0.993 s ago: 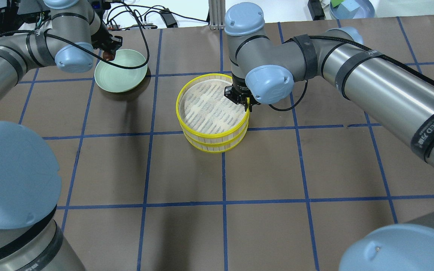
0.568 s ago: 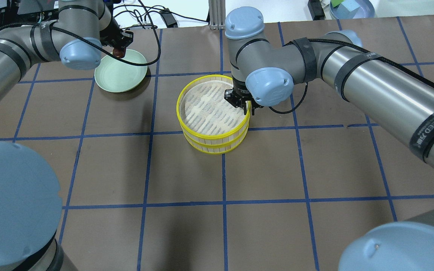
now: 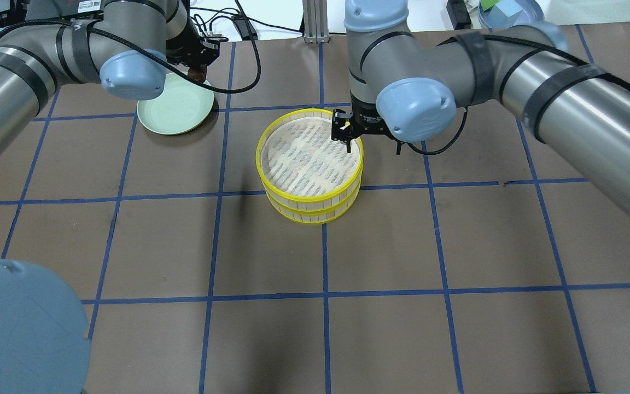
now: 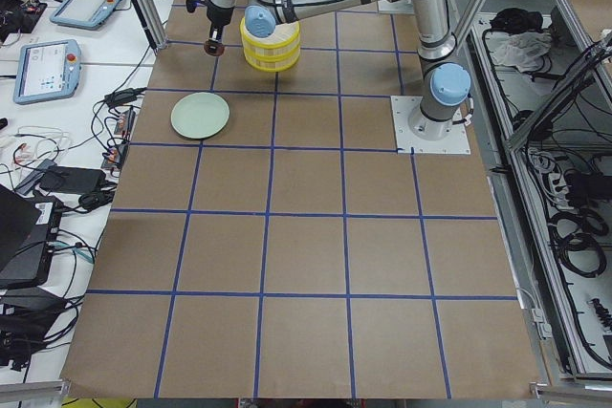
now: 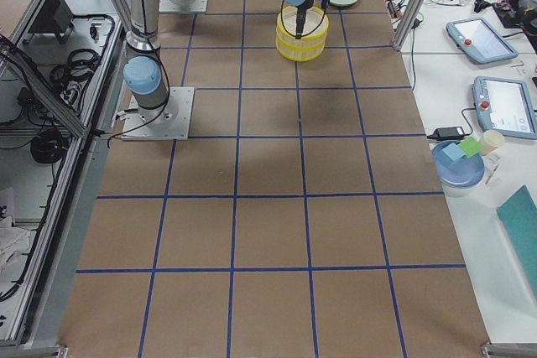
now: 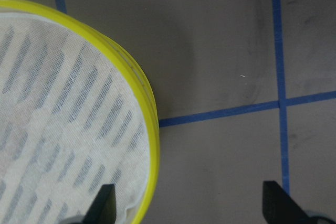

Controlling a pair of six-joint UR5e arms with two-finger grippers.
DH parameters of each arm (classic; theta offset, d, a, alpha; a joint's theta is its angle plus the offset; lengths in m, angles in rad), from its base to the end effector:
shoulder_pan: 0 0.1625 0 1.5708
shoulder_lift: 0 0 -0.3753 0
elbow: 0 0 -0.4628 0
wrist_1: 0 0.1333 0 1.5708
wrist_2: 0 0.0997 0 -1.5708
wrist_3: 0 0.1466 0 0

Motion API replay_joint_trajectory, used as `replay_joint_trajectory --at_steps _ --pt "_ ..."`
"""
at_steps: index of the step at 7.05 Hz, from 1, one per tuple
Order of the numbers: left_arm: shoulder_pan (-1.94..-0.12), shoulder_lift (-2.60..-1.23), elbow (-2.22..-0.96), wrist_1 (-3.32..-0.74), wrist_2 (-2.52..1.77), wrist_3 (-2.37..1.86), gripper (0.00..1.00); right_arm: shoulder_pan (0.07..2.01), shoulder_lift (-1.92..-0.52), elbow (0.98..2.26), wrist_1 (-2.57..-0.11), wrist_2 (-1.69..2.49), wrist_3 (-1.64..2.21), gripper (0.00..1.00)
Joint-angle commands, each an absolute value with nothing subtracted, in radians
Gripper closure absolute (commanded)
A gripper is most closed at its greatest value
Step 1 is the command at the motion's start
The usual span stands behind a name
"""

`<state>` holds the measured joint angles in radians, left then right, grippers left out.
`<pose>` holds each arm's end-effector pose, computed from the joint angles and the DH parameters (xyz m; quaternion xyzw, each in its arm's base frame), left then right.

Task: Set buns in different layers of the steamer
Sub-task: 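Carry the brown bun over the steamer while the right gripper releases the rim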

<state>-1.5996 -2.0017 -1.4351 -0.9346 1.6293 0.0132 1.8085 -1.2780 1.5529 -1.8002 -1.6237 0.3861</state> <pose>-0.1461 -0.7385 0.2643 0.0157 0.9850 -0.1698 0.0275 0.2743 -0.5989 0.2454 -0.0735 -0.9967 -0.0135 0.0321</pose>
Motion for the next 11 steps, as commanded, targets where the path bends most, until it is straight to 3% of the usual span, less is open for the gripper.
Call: replay_joint_trajectory --at_steps 1,4,11 --pt "-1.617 -1.941 -1.436 -1.018 1.608 -0.044 1.0 1.734 -1.449 1.551 -1.656 -1.597 0.328 0.0" --pt "-1.77 -1.899 -1.52 -1.058 1.574 -0.243 1.0 1.709 -1.595 1.546 -1.578 -1.608 0.322 0.0" --pt "-1.876 -1.95 -1.545 -1.04 1.5 -0.279 1.0 1.697 -1.6 1.525 -1.577 -1.608 0.299 0.0"
